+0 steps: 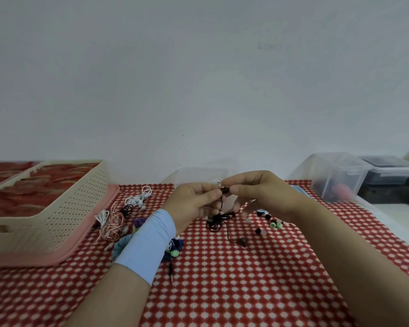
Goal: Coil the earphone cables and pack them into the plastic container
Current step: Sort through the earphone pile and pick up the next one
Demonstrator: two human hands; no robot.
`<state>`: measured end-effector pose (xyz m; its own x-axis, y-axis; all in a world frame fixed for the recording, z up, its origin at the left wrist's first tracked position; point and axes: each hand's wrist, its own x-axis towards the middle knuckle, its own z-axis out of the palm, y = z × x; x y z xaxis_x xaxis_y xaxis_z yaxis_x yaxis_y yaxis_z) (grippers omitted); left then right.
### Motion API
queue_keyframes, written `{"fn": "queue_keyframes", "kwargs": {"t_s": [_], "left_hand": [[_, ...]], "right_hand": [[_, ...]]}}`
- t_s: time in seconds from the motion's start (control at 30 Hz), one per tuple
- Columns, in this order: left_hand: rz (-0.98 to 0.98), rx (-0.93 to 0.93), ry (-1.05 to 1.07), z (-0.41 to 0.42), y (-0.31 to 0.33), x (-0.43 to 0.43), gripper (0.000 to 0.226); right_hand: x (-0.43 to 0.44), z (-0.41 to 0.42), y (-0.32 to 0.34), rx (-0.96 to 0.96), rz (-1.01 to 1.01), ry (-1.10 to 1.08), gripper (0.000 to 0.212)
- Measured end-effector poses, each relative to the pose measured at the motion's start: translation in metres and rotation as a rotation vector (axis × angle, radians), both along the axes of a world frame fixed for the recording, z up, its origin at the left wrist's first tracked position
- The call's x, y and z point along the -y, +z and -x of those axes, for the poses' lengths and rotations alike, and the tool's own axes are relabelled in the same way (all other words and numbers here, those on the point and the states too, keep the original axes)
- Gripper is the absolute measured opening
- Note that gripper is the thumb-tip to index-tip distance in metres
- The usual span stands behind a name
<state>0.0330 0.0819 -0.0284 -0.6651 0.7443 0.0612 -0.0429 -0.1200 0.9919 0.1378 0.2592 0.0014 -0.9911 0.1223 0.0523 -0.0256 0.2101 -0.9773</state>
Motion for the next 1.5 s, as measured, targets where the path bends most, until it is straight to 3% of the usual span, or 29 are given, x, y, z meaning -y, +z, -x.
{"fn": "queue_keyframes", "kwargs": {"t_s": [0.27,0.5,0.77,0.9,1.13,1.33,1.5], "left_hand": [[0.041,-0.044,-0.093,-0.006,0.005,0.003,0.011],[0.030,0.014,-0.173,-0.007,0.005,0.005,0.016],[0.058,0.015,-0.158,-0.004,0.002,0.007,0.010],[0.028,0.032,-0.131,-0.002,0.005,0.006,0.023],[0.076,-0.073,-0.021,-0.002,0.004,0.003,0.013],[0.111,-0.133,0.038,-0.004,0.006,0.001,0.013],[0.289,-0.267,0.041,-0.003,0.012,0.004,0.014]], "right_hand": [[0.003,-0.001,-0.002,0.100,0.079,0.062,0.026],[0.000,-0.004,-0.001,0.103,0.090,0.141,0.018],[0.002,-0.002,-0.003,0.105,0.019,0.111,0.019],[0.000,-0.005,0.005,0.061,-0.001,0.101,0.027],[0.005,-0.001,0.003,0.000,-0.135,-0.032,0.010],[0.003,0.000,0.002,0.006,-0.179,-0.044,0.014],[0.000,0.000,0.004,0.071,-0.302,-0.052,0.023]]}}
